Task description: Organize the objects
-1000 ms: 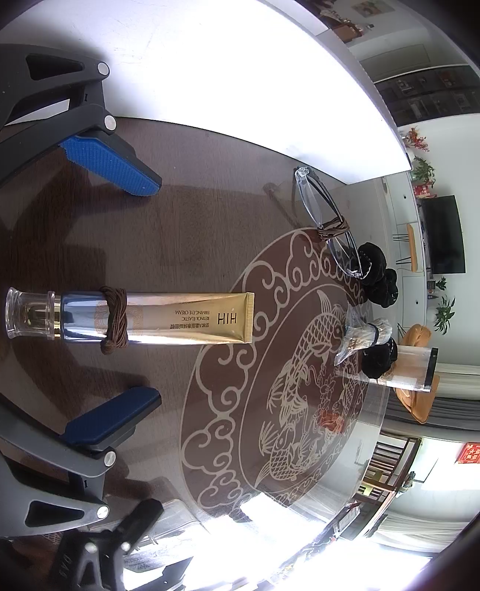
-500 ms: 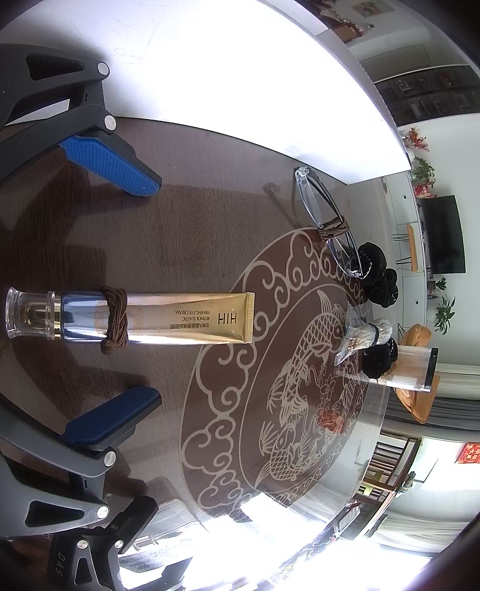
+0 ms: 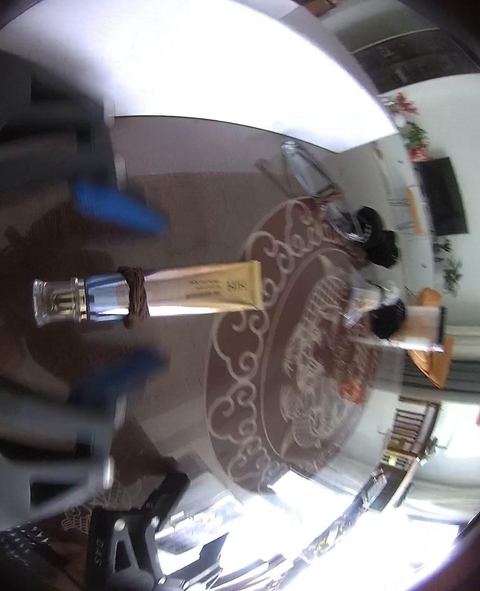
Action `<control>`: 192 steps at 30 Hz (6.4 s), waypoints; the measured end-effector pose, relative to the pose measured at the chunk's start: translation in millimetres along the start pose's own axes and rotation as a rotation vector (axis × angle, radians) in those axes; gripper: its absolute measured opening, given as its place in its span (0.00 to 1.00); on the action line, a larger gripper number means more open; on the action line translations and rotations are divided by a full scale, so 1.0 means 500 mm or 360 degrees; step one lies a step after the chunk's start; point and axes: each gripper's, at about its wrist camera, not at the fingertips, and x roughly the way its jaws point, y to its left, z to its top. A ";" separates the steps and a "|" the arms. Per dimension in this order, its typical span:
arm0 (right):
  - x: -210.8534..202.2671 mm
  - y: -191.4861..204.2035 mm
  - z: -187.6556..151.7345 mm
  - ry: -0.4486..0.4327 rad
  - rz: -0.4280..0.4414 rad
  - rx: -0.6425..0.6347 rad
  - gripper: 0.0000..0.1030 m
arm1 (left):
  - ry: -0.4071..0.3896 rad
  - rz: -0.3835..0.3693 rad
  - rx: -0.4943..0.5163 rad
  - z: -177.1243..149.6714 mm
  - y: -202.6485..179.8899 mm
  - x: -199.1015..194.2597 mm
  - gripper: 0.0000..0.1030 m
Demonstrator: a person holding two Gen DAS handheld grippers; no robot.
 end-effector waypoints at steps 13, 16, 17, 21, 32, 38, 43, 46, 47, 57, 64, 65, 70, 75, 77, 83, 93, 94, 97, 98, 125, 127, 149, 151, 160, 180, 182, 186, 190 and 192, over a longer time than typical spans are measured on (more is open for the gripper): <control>0.004 -0.029 0.046 0.0302 0.0122 -0.0017 0.60 | -0.0154 -0.0144 -0.0104 -0.067 -0.003 -0.063 0.26; -0.004 -0.040 0.035 0.0327 0.0158 0.0018 0.60 | -0.0228 -0.0180 -0.0103 -0.072 -0.009 -0.100 0.26; -0.013 -0.044 0.031 0.0318 0.0190 0.0054 0.60 | -0.0259 -0.0196 -0.0103 -0.074 -0.010 -0.115 0.26; -0.058 -0.040 0.024 0.0243 0.0291 0.0155 0.60 | -0.0322 -0.0239 -0.0118 -0.077 -0.005 -0.153 0.26; -0.185 0.051 0.085 0.0018 0.0417 0.0059 0.60 | -0.0623 -0.0286 -0.0273 -0.071 0.073 -0.345 0.26; -0.271 0.207 0.138 -0.0111 0.0652 -0.0137 0.60 | -0.0840 -0.0169 -0.0449 -0.086 0.218 -0.513 0.26; -0.313 0.396 0.186 -0.0110 0.0940 -0.0351 0.60 | -0.0804 0.0017 -0.0584 -0.126 0.353 -0.559 0.26; -0.319 0.519 0.204 -0.0113 0.0964 -0.0545 0.60 | -0.0646 0.0101 -0.0662 -0.144 0.441 -0.521 0.26; -0.312 0.548 0.207 -0.0102 0.0964 -0.0580 0.60 | -0.0572 0.0094 -0.0702 -0.149 0.476 -0.494 0.26; -0.178 0.682 0.139 0.0096 0.0832 -0.0849 0.80 | 0.0099 0.0447 -0.0858 -0.182 0.609 -0.261 0.79; -0.222 0.510 0.155 -0.0249 0.0792 -0.0573 0.96 | -0.0094 0.0626 -0.0780 -0.162 0.548 -0.275 0.80; -0.227 0.485 0.154 -0.0273 0.0786 -0.0522 0.97 | -0.0116 0.0620 -0.0780 -0.155 0.544 -0.275 0.80; -0.170 0.340 0.142 -0.0253 0.0591 -0.0352 0.98 | -0.0265 0.0604 -0.0802 -0.135 0.500 -0.296 0.80; -0.065 0.171 0.082 -0.0128 0.0233 -0.0250 0.98 | -0.0427 0.0470 -0.0717 -0.109 0.427 -0.362 0.80; -0.039 0.114 0.064 -0.0066 0.0136 -0.0203 0.98 | -0.0475 0.0364 -0.0639 -0.088 0.380 -0.374 0.80; -0.004 -0.015 0.030 0.0016 0.0052 0.0026 0.98 | -0.0521 -0.0008 -0.0352 -0.034 0.195 -0.380 0.80; 0.016 -0.011 0.022 0.0008 -0.0047 0.0053 1.00 | -0.0170 -0.0306 0.0053 -0.051 -0.070 -0.187 0.85; 0.018 -0.011 0.021 0.0007 -0.0043 0.0052 1.00 | -0.0129 -0.0292 0.0056 -0.060 -0.075 -0.165 0.85; 0.017 -0.012 0.020 0.0003 -0.0041 0.0055 1.00 | -0.0040 -0.0235 0.0037 -0.072 -0.090 -0.103 0.85; 0.016 -0.013 0.020 0.0003 -0.0040 0.0054 1.00 | -0.0034 -0.0224 0.0030 -0.073 -0.089 -0.094 0.85; 0.009 -0.005 0.013 -0.0022 -0.0065 0.0042 1.00 | 0.0139 0.0285 0.0022 0.347 0.111 0.150 0.85; 0.009 -0.005 0.013 -0.0022 -0.0066 0.0042 1.00 | 0.0133 0.0285 0.0001 0.354 0.119 0.158 0.85; 0.007 0.003 0.014 -0.0037 -0.0088 0.0011 1.00 | 0.0008 0.0148 -0.0280 0.223 0.122 0.141 0.12; 0.006 0.003 0.014 -0.0041 -0.0094 0.0006 1.00 | -0.0014 0.0158 -0.0328 0.184 0.107 0.121 0.12; 0.003 0.001 0.012 -0.0053 -0.0108 0.0009 1.00 | -0.0055 0.0185 -0.0248 0.030 0.006 0.019 0.22; 0.003 -0.001 0.013 -0.0041 -0.0104 0.0020 1.00 | -0.0028 0.0146 -0.0244 -0.007 0.028 0.027 1.00; 0.003 -0.001 0.013 -0.0042 -0.0105 0.0019 1.00 | -0.0028 0.0146 -0.0245 -0.007 0.027 0.026 1.00; 0.003 -0.001 0.013 -0.0041 -0.0103 0.0020 1.00 | -0.0028 0.0146 -0.0245 -0.007 0.027 0.025 1.00; 0.003 -0.001 0.012 -0.0042 -0.0105 0.0018 1.00 | -0.0021 0.0149 -0.0244 -0.004 0.028 0.028 1.00; 0.003 -0.001 0.013 -0.0041 -0.0103 0.0016 1.00 | -0.0017 0.0151 -0.0230 -0.004 0.028 0.027 1.00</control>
